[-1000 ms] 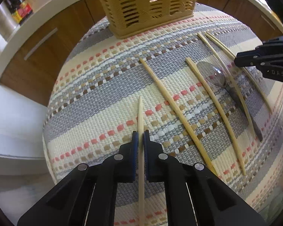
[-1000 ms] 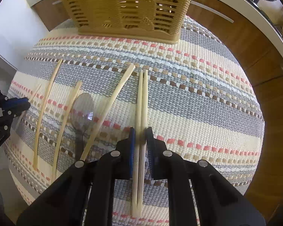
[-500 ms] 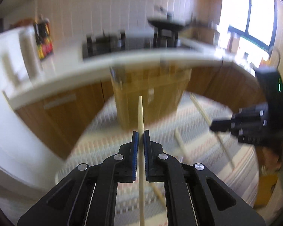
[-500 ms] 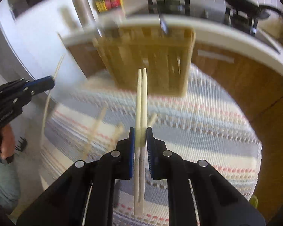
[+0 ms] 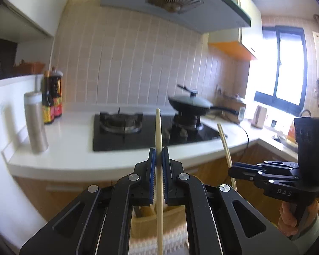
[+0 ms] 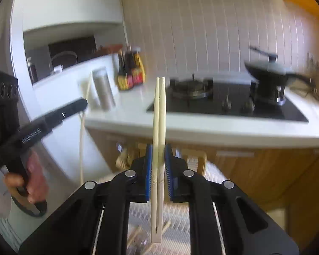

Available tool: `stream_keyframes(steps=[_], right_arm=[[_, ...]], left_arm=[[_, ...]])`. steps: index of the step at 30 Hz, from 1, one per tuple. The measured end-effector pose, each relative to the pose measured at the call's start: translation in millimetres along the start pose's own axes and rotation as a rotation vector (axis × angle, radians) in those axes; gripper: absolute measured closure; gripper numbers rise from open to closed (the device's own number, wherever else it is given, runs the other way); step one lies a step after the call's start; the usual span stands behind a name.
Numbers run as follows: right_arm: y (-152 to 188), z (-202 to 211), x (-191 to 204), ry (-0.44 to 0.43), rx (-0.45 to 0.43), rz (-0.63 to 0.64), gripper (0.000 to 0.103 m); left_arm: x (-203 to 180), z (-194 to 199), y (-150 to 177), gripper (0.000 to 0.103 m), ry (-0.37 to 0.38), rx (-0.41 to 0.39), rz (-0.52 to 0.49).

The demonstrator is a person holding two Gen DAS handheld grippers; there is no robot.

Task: Organize utensils
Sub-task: 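Lift the chopsticks over the yellow basket and drop them in with both tools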

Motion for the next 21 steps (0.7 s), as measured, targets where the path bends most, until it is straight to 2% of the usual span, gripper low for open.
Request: stream_keyframes(steps=[5,8,13,21], right_arm=[[-30,1,-14,0.077,-0.158,0.08,0.093],[-40,-9,-26,0.13,-0.227,0.122,0.093],[-40,-33,-44,0.172,-0.271,0.157,0.093],[-20,-76,-64,0.164,-0.272,0.156,0.093]], left_arm=[[6,-16,-10,0.099,0.014,-0.134,0.072],[13,-27,-10,0.099,-0.015,-0.188,0.111],[22,-45,-1,0.099,-0.065,-0.238,0.142],[20,-72,22,0.099,-0.157,-0.263,0.066]])
Point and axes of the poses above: each gripper's, at about its wrist camera, not at the fingertips, and z roughly against the way its jaws point, x to its left, y to its underside, the point moved 6 cm from there along -z, roughly the way its jaws point, and after that the axes turned 9 degrees about -y, right-handed, at the moved point
